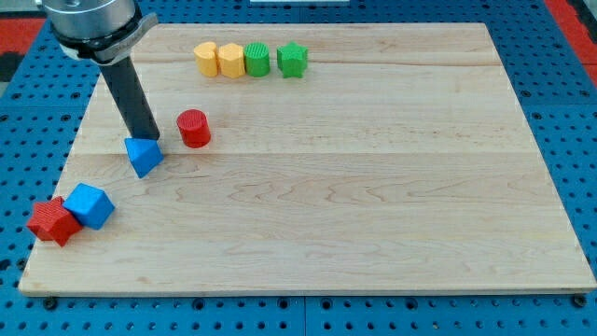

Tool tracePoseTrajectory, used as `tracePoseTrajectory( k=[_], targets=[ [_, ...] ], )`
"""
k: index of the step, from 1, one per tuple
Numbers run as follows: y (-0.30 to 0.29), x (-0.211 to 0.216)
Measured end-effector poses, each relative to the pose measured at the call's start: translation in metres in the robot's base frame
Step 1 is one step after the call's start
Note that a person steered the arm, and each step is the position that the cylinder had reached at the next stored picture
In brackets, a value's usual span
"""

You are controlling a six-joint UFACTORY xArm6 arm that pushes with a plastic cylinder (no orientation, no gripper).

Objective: Push the red circle vertically to the blue cube

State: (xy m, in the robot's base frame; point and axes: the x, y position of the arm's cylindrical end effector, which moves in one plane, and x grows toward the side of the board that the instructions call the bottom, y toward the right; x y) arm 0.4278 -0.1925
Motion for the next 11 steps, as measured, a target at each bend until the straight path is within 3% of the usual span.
tracePoseTrajectory(
  k=[3,7,9,10,11],
  targets=[
    [0.008,0.067],
    [0.052,0.062],
    [0.129,0.021],
    [0.122,-0.014],
    [0.070,-0.032]
  ],
)
